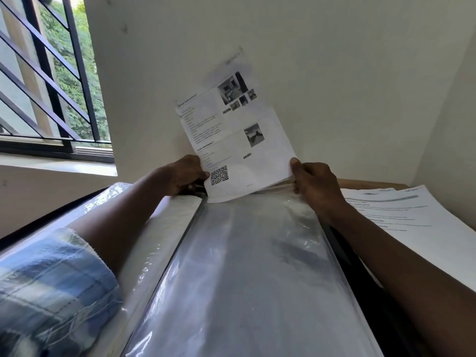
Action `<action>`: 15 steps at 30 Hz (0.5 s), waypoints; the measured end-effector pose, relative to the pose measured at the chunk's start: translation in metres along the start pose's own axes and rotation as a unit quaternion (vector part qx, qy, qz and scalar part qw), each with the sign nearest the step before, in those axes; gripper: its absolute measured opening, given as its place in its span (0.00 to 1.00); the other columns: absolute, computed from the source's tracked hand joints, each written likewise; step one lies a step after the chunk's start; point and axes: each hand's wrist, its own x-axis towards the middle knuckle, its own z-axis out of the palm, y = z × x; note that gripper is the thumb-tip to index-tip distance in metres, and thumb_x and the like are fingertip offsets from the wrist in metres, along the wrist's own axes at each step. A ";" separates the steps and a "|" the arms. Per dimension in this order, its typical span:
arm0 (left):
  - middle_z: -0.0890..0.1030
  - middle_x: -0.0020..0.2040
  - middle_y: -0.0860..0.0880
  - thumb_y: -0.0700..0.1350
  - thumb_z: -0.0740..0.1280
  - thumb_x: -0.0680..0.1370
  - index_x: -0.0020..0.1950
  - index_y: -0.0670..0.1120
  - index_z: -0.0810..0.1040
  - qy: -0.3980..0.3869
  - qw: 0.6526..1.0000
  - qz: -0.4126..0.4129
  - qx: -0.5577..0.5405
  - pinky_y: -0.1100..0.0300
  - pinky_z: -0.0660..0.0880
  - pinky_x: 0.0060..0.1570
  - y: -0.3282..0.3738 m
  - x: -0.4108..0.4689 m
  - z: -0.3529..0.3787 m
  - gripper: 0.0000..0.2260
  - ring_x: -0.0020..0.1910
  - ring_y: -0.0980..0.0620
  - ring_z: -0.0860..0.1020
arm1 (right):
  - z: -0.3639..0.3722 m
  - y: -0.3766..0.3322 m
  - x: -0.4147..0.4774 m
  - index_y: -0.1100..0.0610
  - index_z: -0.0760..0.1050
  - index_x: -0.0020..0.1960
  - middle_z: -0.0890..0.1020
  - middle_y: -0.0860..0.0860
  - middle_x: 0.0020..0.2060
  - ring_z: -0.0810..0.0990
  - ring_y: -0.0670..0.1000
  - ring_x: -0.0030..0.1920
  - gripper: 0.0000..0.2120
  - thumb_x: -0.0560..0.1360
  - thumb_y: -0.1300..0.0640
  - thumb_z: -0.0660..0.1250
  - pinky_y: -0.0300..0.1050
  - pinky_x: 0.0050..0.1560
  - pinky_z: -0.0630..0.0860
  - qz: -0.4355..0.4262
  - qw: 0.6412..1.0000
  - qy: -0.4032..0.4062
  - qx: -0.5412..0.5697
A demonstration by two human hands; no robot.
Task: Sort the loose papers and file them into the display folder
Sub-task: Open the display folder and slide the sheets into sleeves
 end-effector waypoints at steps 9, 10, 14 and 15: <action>0.83 0.57 0.41 0.32 0.63 0.79 0.65 0.43 0.74 0.024 0.997 0.013 0.078 0.56 0.81 0.31 0.002 0.002 0.016 0.16 0.43 0.44 0.83 | -0.007 0.008 0.002 0.62 0.78 0.37 0.81 0.51 0.28 0.75 0.50 0.30 0.17 0.80 0.53 0.67 0.46 0.39 0.72 0.042 0.994 -0.060 0.079; 0.82 0.59 0.41 0.35 0.65 0.77 0.67 0.44 0.73 0.043 0.994 0.020 0.102 0.53 0.83 0.35 0.003 0.001 0.017 0.18 0.48 0.42 0.83 | -0.007 0.008 0.002 0.64 0.77 0.38 0.82 0.52 0.28 0.75 0.50 0.30 0.17 0.80 0.53 0.67 0.46 0.39 0.71 0.034 0.996 -0.063 0.062; 0.67 0.73 0.42 0.40 0.70 0.74 0.81 0.50 0.53 0.244 0.896 0.182 0.324 0.43 0.74 0.59 0.030 -0.015 0.037 0.40 0.65 0.36 0.74 | -0.010 0.009 0.002 0.67 0.73 0.39 0.79 0.59 0.30 0.73 0.46 0.28 0.18 0.80 0.54 0.67 0.45 0.39 0.68 -0.013 0.997 -0.078 -0.008; 0.66 0.74 0.44 0.39 0.69 0.75 0.82 0.53 0.53 0.252 0.868 0.272 0.330 0.43 0.75 0.57 0.041 -0.022 0.045 0.40 0.62 0.36 0.77 | -0.010 0.009 0.000 0.66 0.71 0.38 0.77 0.58 0.30 0.71 0.47 0.28 0.18 0.80 0.54 0.66 0.46 0.38 0.67 -0.025 0.996 -0.083 -0.027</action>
